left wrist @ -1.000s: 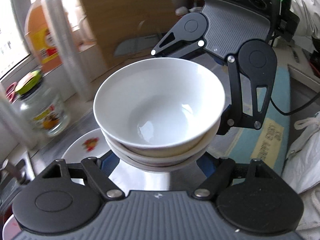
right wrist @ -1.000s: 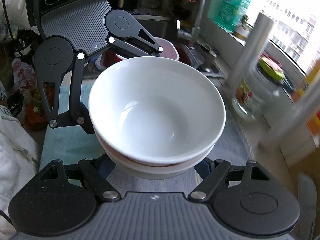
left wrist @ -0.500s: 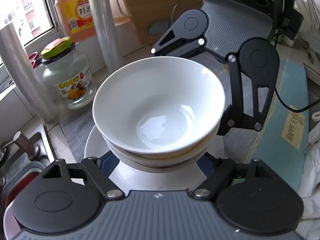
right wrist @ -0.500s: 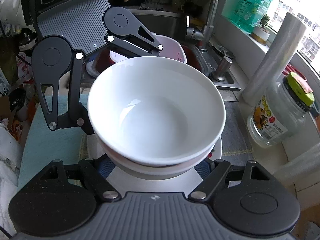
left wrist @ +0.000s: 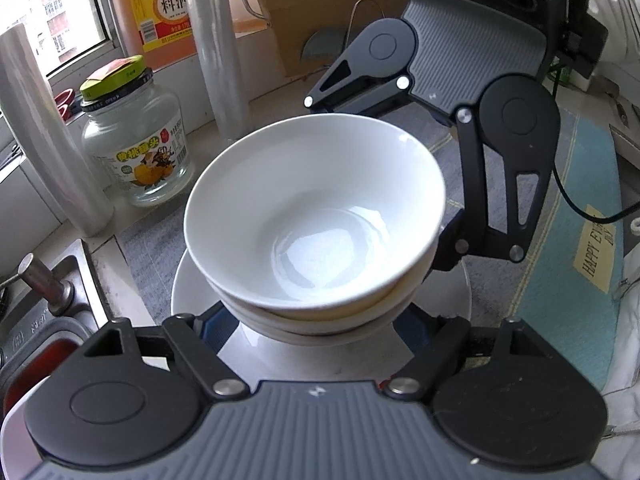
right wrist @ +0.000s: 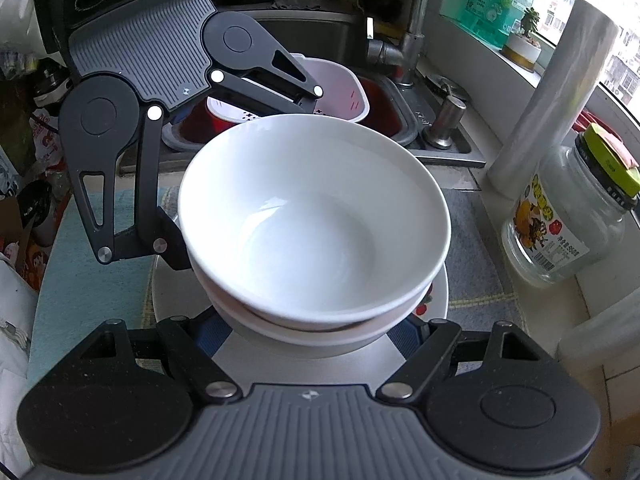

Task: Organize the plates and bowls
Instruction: 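Carry the bowl stack with both tools over the plate stack, then lower the bowl stack onto the plates and open both tools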

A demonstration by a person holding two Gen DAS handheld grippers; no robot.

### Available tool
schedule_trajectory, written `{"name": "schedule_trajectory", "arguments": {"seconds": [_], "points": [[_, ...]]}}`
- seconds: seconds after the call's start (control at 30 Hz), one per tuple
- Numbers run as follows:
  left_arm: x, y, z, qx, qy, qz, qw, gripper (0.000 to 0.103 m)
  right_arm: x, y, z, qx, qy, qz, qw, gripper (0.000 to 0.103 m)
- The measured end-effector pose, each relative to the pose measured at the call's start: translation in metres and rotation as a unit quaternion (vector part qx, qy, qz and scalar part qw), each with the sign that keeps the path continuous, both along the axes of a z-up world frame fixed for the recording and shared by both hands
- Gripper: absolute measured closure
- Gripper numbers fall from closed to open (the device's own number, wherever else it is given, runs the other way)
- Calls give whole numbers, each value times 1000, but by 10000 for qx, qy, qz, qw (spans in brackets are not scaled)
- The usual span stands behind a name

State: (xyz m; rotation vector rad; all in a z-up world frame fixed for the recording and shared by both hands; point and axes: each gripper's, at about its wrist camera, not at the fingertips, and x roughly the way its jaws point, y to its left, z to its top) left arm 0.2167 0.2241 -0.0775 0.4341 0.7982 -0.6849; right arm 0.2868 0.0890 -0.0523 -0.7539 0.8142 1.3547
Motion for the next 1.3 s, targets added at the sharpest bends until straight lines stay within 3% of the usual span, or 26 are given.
{"name": "schedule_trajectory", "arguments": {"seconds": [0.37, 0.43, 0.47, 0.73, 0.87, 1.07, 1.2, 1.3], "points": [[0, 1, 0, 10, -79, -1, 10000, 19, 3, -1, -1, 19, 77, -52, 10000, 17], [-4, 1, 0, 35, -319, 107, 9994, 1, 2, -1, -1, 52, 89, -98, 9999, 5], [-6, 3, -1, 6, -433, 144, 9990, 1, 1, -2, 0, 95, 41, -124, 9999, 0], [-25, 8, -12, -117, -333, 441, 9984, 1, -7, -14, 5, 112, -19, -441, 9990, 0], [-41, 11, -9, -241, -502, 828, 9950, 1, -15, -23, 11, 122, -52, -761, 9970, 0], [-69, 9, 6, -563, -874, 1646, 9809, 1, -35, -37, 26, 148, -191, -1582, 9871, 0], [-88, -3, 12, -737, -1094, 2269, 9649, 1, -49, -51, 35, 244, -199, -2433, 9694, 0], [-102, -17, 14, -686, -1213, 2773, 9506, 1, -60, -64, 37, 255, -199, -3173, 9478, 0]]}}
